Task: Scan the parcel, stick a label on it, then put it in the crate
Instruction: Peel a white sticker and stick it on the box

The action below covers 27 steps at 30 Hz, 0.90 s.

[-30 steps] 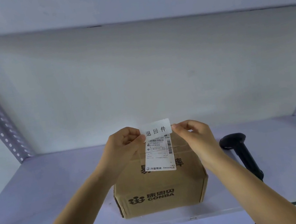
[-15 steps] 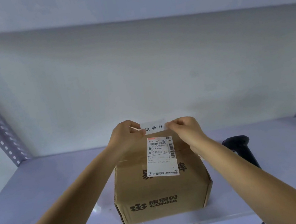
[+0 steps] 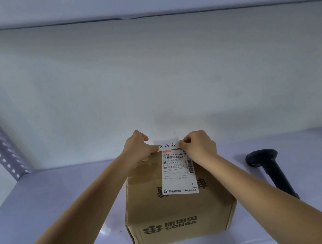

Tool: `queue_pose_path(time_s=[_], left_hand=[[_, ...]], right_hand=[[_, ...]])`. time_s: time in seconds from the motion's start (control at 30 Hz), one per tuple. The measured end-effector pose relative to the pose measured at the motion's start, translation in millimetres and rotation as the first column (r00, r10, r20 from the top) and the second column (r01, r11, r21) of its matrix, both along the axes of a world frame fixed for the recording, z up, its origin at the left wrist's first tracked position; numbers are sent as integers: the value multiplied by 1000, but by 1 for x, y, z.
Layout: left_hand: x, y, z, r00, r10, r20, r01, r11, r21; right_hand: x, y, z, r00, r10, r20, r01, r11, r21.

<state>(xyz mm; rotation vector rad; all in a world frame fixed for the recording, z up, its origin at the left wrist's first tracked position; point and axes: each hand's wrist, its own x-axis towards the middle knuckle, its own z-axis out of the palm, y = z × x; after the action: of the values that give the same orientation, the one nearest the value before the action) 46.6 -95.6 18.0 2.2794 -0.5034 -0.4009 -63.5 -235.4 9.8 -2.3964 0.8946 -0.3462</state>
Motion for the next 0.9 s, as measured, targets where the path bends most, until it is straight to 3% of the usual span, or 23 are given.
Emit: queue_pose_path(time_s=[0.17,0.73,0.83,0.9], left_hand=[[2,-2,-1,1000,3,20,-4,1000,28],[-12,2,0,983,-43,178,28,996,89],[-22,9,-7,949,-60,309,60,998,11],[-31,13,-13,863,-161,480,149,987,63]], right_hand=[[3,3,0,1000,0,-10,-1,995,-104],[-1,8,-12,992,-31,126,50,988,-149],[-8,8,-12,990,39,137,-3,968,-252],[-13,10,-12,978,167,124,-115,931,-345]])
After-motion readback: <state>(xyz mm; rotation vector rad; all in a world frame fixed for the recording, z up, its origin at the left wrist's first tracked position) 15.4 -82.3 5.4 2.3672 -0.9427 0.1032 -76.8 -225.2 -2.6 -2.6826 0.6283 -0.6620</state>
